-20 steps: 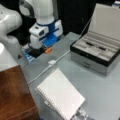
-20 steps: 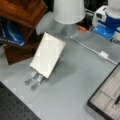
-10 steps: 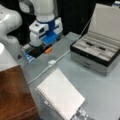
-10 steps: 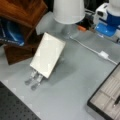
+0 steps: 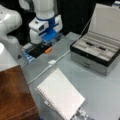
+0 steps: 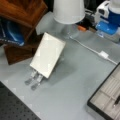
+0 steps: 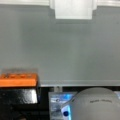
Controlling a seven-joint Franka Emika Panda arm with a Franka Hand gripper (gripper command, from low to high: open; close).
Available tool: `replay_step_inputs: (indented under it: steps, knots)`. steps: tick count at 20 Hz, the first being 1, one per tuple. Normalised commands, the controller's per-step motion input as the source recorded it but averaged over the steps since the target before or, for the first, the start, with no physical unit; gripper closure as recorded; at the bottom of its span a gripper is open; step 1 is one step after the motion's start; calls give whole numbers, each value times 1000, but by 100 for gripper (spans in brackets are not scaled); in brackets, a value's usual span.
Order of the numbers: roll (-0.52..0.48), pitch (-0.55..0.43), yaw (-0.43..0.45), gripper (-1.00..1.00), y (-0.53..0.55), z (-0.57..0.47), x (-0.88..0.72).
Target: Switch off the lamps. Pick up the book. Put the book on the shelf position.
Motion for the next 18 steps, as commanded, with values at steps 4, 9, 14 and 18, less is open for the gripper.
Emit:
replay_step_inputs:
  steps: [4, 9, 14, 18]
  knots:
    - [-11, 130, 129, -100, -94, 295, 169]
    - [-42, 135, 107, -100, -210, 286, 232]
    - [-69, 193, 70, -100, -329, 370, 305]
    - [-58, 286, 41, -100, -315, 494, 410]
